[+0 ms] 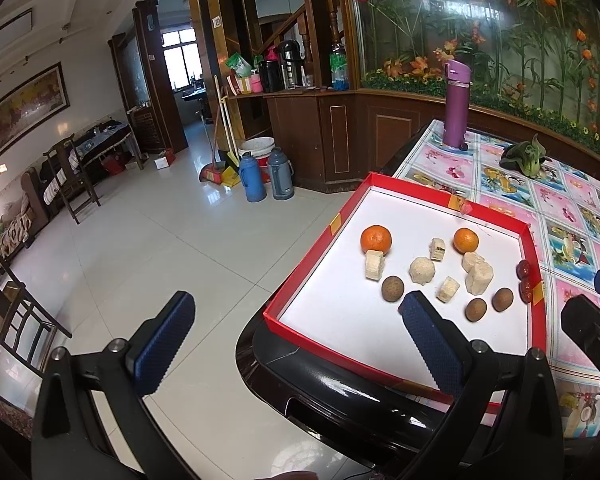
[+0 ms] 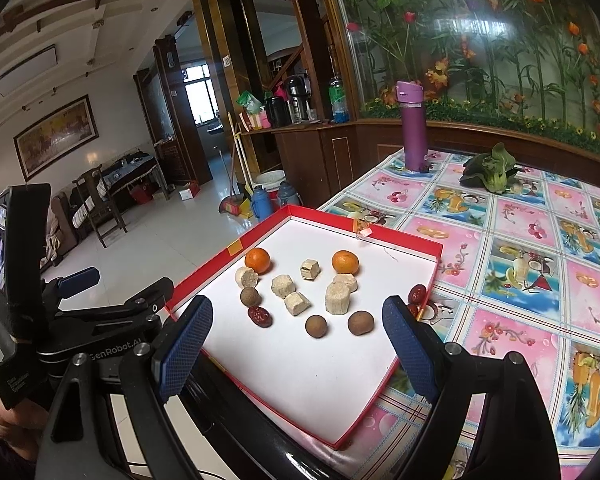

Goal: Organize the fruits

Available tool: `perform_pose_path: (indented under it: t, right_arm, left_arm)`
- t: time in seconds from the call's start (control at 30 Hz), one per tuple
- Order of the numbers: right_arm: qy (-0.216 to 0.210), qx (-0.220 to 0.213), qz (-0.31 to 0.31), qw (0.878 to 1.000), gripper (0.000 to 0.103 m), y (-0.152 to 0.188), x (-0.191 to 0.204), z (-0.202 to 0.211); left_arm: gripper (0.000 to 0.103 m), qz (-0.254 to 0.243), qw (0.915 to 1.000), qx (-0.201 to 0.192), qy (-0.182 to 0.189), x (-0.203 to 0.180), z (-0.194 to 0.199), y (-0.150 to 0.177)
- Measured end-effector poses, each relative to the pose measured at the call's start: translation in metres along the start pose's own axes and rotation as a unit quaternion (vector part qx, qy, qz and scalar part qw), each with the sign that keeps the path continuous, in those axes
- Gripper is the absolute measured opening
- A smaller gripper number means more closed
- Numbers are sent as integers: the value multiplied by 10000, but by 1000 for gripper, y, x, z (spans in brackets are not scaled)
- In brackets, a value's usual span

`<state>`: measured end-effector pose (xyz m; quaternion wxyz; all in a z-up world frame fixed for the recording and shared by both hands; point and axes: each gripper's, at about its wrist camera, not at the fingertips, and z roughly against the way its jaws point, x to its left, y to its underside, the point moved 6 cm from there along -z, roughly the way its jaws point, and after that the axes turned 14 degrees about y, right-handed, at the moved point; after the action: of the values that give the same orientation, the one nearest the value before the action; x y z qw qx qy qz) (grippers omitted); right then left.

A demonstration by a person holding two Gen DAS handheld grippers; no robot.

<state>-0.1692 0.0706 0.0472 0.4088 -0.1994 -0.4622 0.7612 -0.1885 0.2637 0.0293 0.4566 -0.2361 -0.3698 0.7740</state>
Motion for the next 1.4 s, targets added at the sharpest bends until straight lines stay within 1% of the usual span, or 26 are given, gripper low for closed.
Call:
perform_pose_path:
  t: [0.77,1.0,1.4]
  right_arm:
    - [-12,-373,-14,9993,87,-7,-7,31]
    - [-19,-403,-47,9992,87,-7,-9,33]
    - [-19,-379,-101,9992,87,-7,-11,34]
  left_arm:
    - [103,-110,9994,-314,-13,-14,38,-2]
    - [103,-134,9992,-380,-15,-17,45,-4]
    - [103,-121,9992,-370,29,-19,46,-4]
